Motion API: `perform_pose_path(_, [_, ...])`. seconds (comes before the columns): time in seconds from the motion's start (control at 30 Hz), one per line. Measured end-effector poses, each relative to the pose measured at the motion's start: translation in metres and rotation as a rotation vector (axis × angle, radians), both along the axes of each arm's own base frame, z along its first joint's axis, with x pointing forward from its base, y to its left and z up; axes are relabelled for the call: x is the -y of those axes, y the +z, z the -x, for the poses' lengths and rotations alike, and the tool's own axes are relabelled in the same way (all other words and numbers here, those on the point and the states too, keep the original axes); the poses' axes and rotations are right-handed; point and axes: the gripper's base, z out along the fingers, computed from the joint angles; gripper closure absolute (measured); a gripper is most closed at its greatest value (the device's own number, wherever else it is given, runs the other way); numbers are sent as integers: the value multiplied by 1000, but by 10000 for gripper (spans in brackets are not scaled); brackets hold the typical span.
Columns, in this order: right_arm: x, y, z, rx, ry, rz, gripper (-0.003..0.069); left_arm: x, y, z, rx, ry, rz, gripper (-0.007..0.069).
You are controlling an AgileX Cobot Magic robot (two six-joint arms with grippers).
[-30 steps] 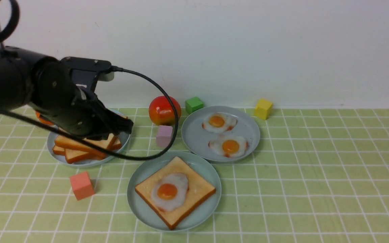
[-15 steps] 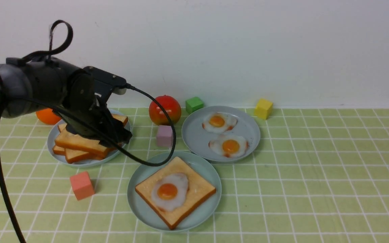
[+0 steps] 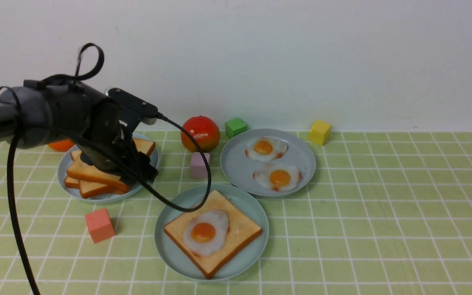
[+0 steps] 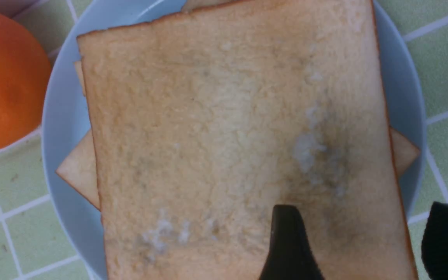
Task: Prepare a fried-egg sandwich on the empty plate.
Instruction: Use the left arm to grab a slice of bread
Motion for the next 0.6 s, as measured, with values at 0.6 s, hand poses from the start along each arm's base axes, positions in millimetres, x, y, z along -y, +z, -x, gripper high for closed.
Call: perform_pose_path(0.6, [-1, -1, 1, -18, 8, -15, 603, 0, -12, -3, -26, -17, -37, 352])
